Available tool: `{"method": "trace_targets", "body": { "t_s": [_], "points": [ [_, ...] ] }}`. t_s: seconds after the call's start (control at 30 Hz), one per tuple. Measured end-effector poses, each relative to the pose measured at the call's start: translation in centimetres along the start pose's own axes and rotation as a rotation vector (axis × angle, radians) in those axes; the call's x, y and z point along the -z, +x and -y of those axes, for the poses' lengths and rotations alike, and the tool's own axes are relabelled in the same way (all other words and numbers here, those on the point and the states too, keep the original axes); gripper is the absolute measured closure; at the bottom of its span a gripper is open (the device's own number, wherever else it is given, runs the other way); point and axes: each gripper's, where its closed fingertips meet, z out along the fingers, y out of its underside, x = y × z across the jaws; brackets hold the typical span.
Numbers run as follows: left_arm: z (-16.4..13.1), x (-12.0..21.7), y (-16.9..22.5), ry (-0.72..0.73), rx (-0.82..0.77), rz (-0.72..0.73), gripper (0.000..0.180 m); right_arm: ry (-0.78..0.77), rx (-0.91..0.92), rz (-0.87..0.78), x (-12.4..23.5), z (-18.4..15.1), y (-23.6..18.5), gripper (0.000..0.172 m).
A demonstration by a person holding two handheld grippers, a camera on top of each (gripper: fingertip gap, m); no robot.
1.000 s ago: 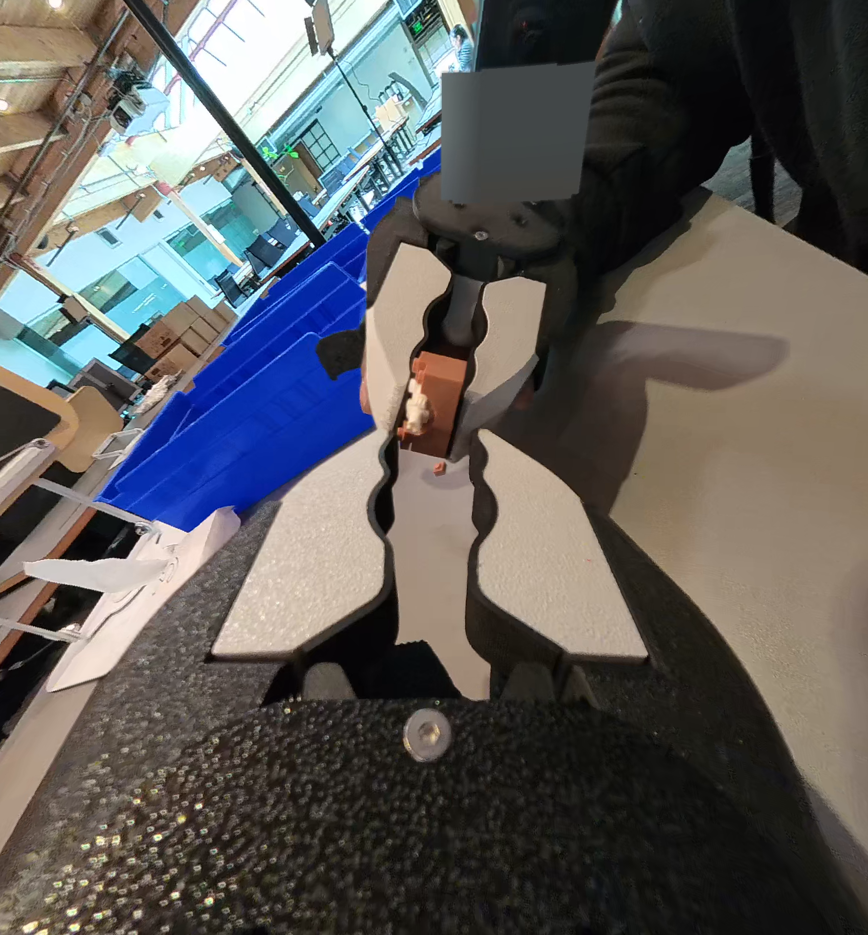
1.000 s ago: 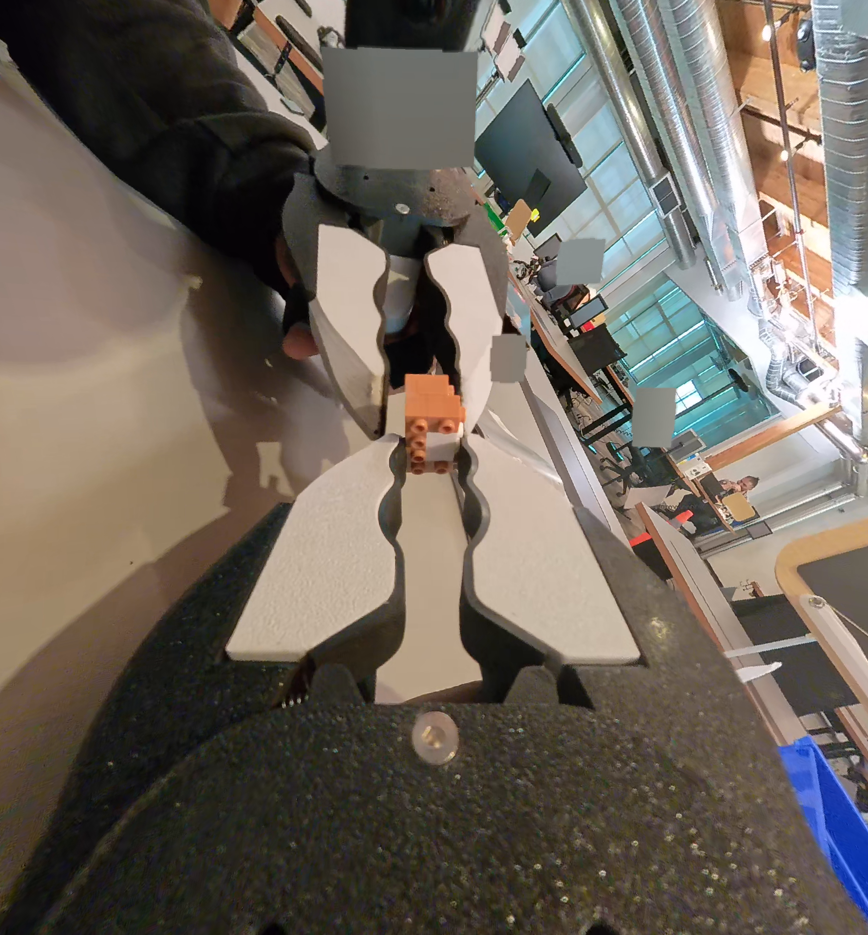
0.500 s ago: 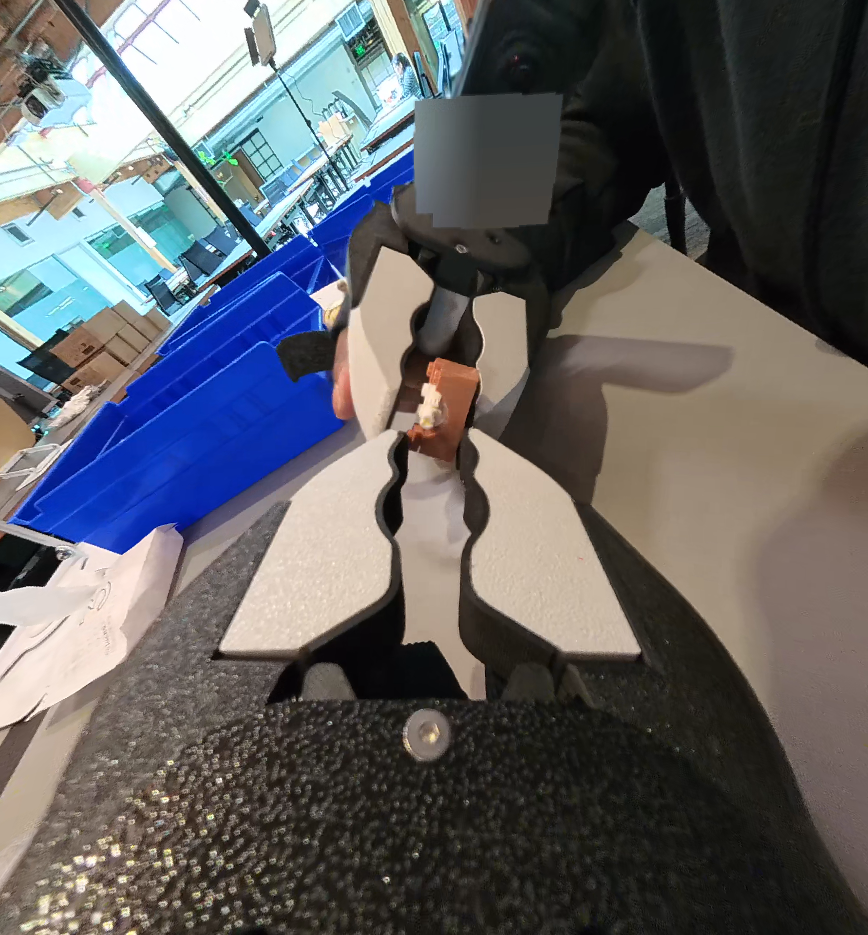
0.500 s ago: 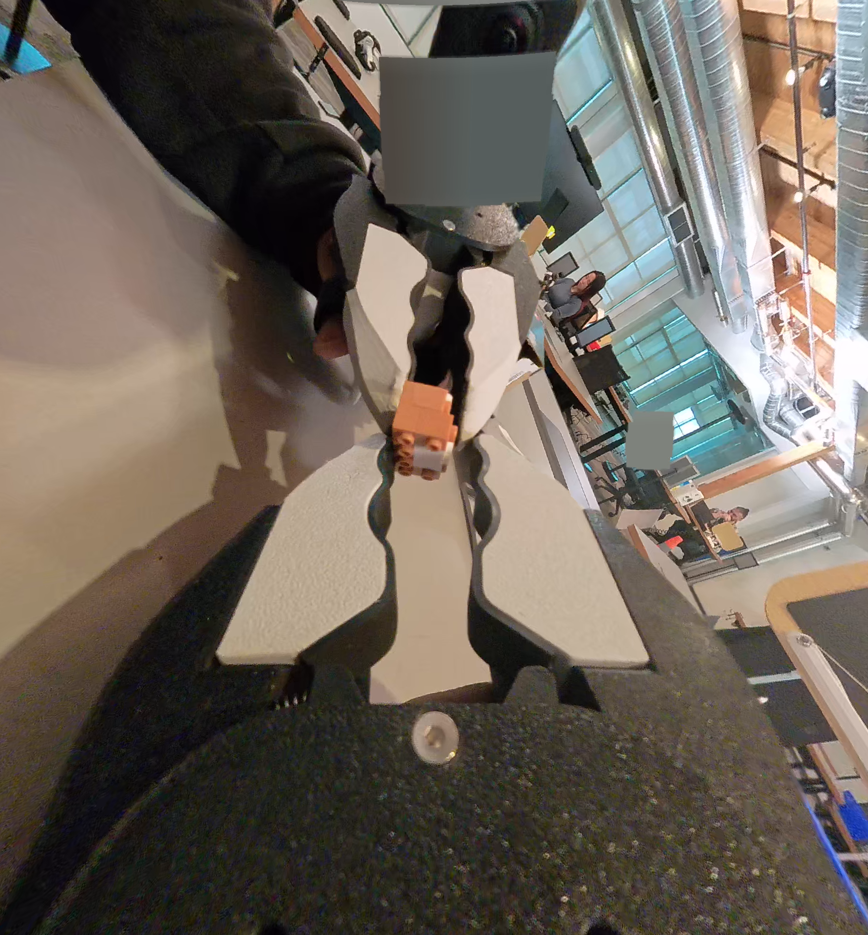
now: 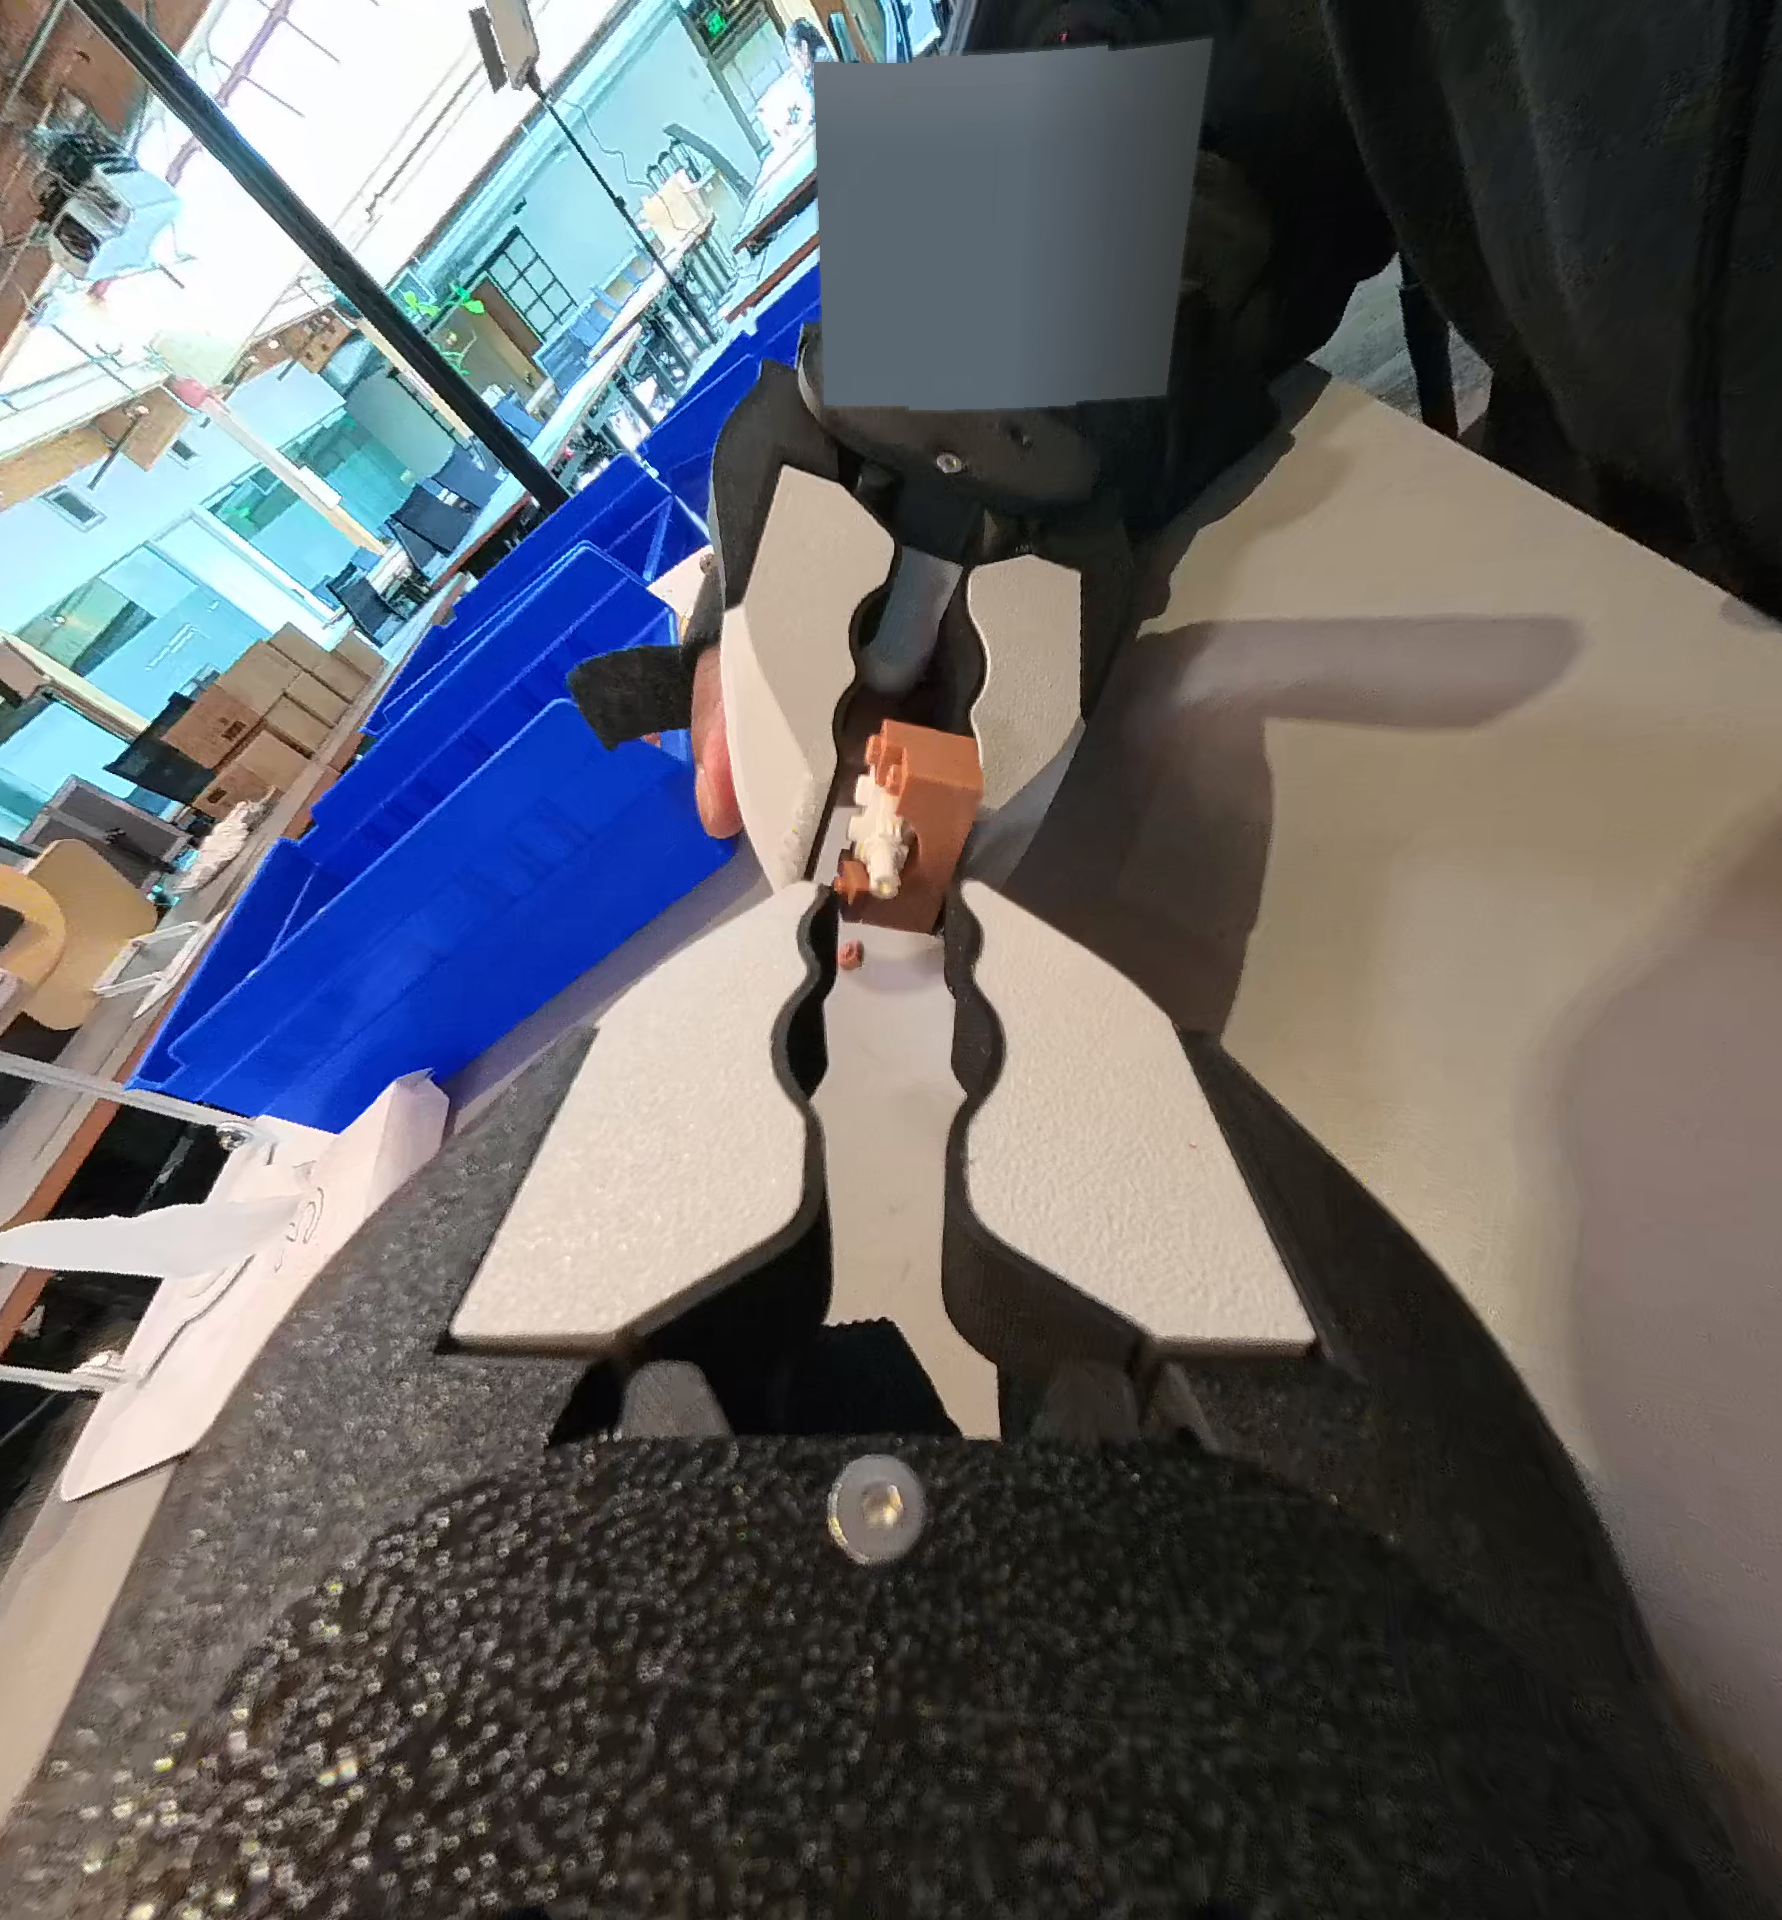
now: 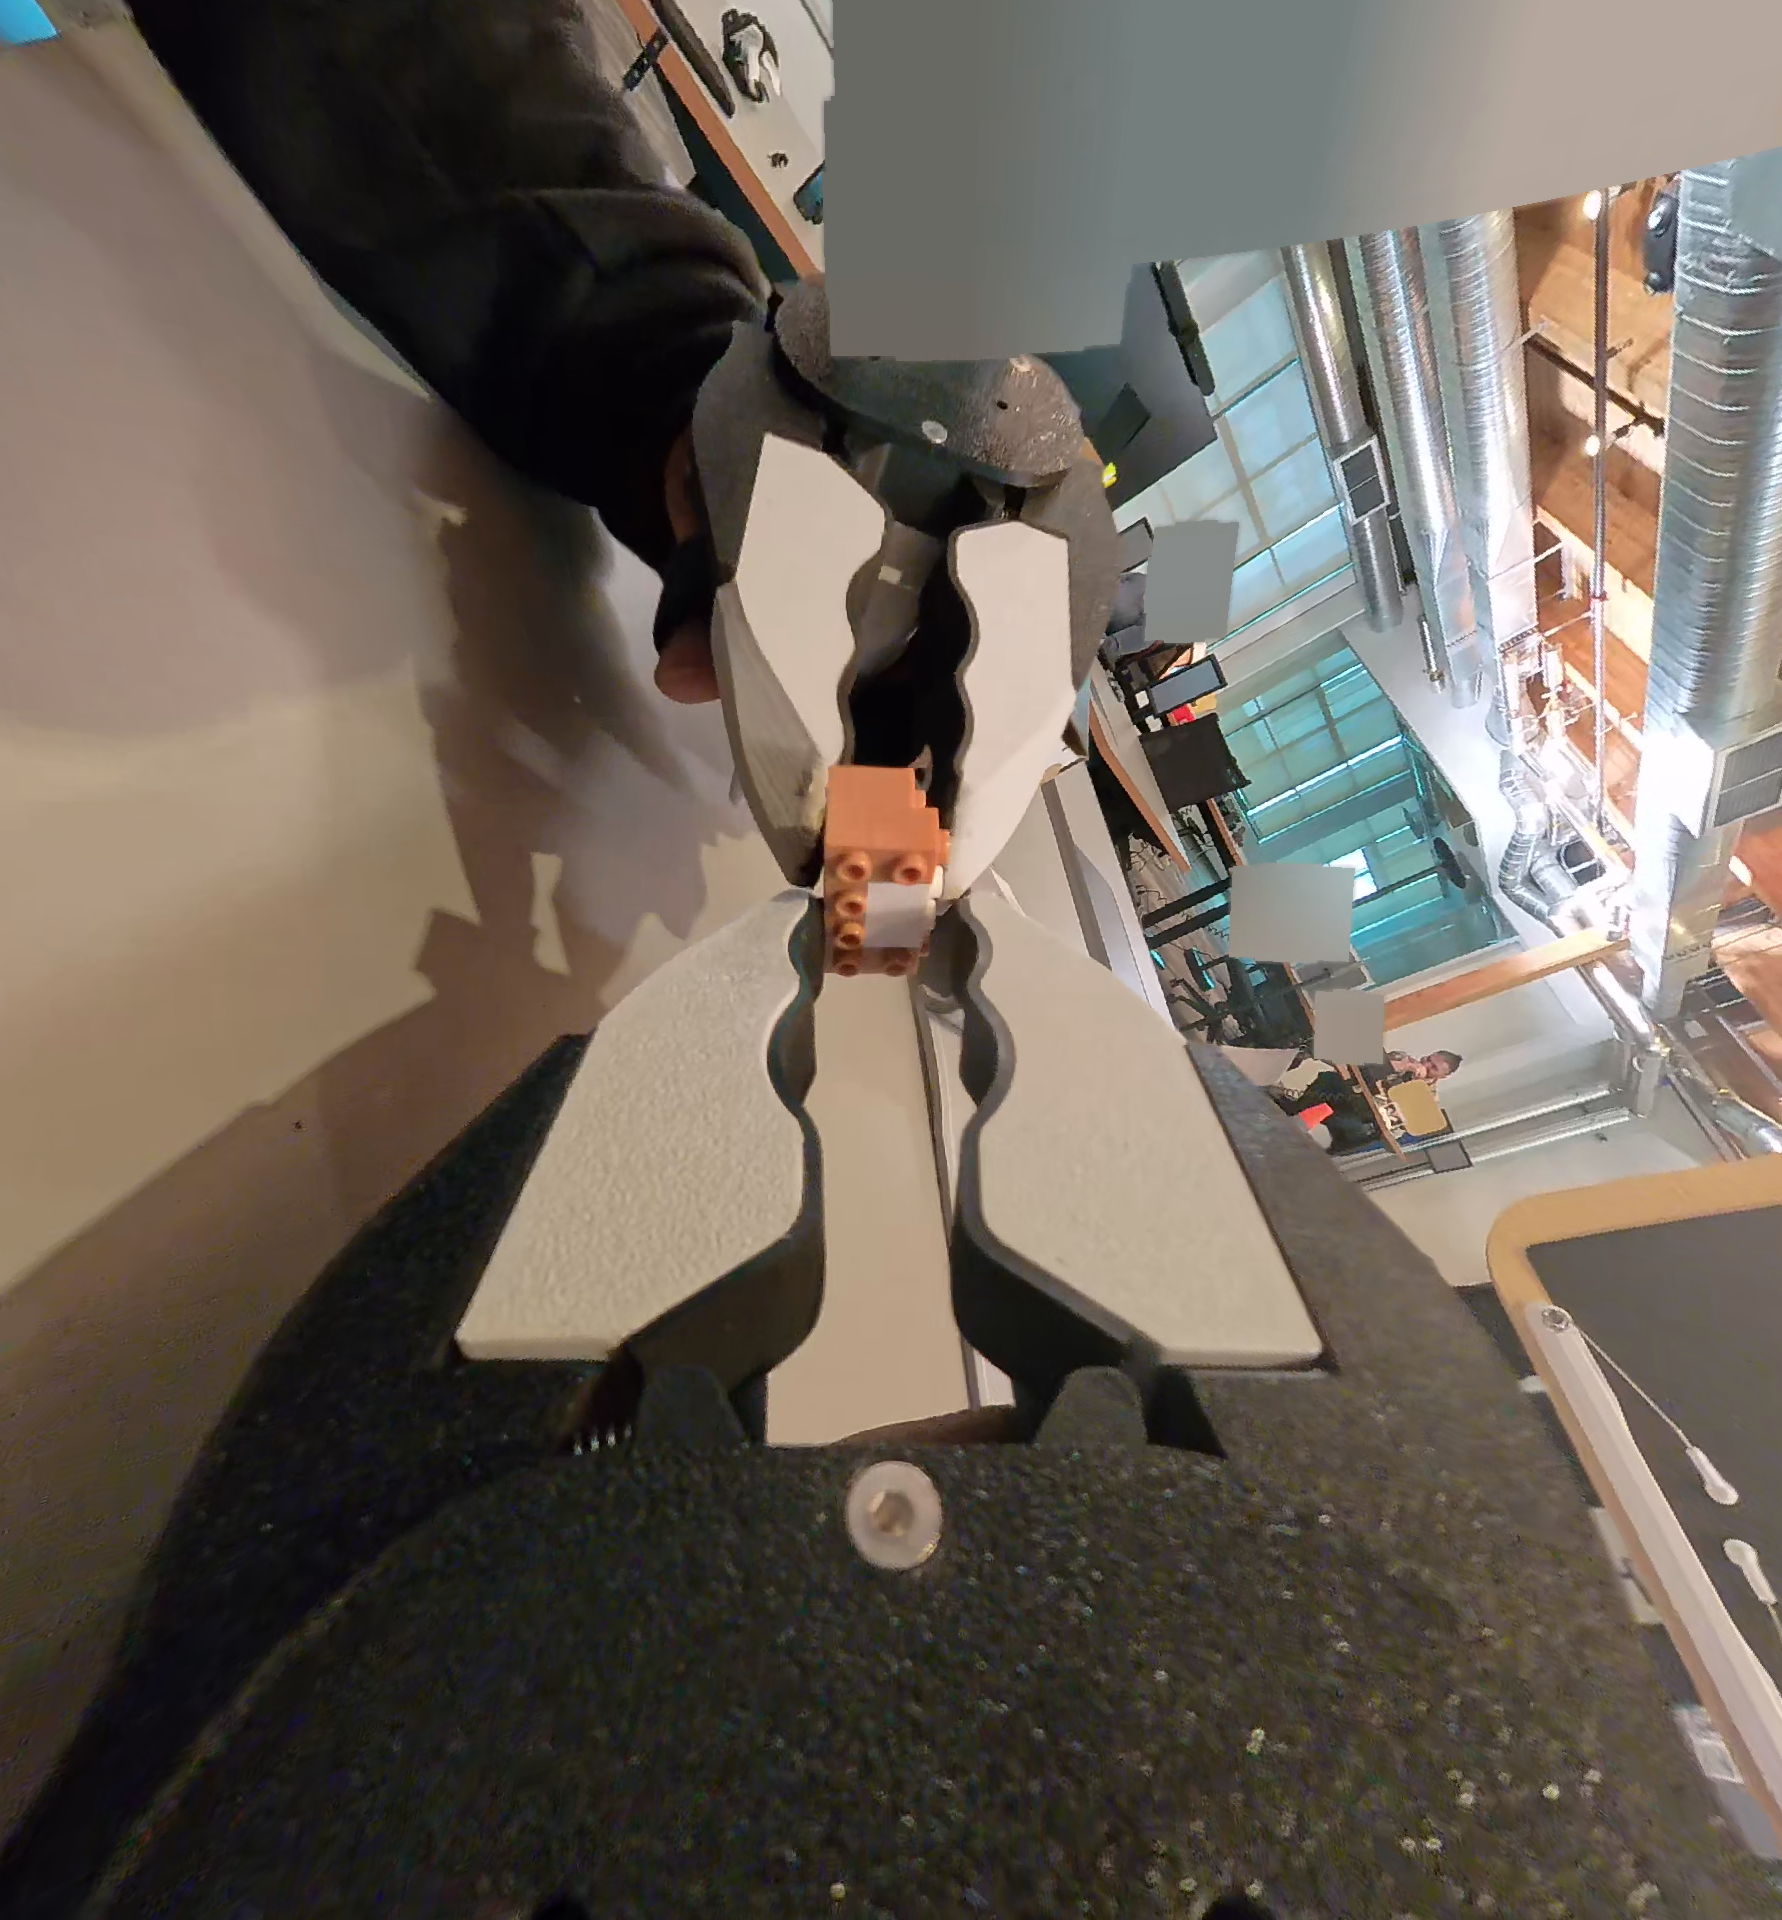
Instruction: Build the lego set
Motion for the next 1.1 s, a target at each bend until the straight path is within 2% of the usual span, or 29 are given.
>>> {"method": "trace_targets", "body": {
  "t_s": [0.77, 1.1],
  "points": [
    [-0.01, -0.03, 0.22, -0.020, -0.097, 0.007, 0.156, -0.003, 0.074, -0.047, -0.17, -0.17, 0.02, 0.147],
    [0.36, -0.08, 0.02, -0.008, -0.075, 0.022, 0.158, -0.002, 0.147, -0.096, -0.01, 0.18, 0.35, 0.148]
  ]
}}
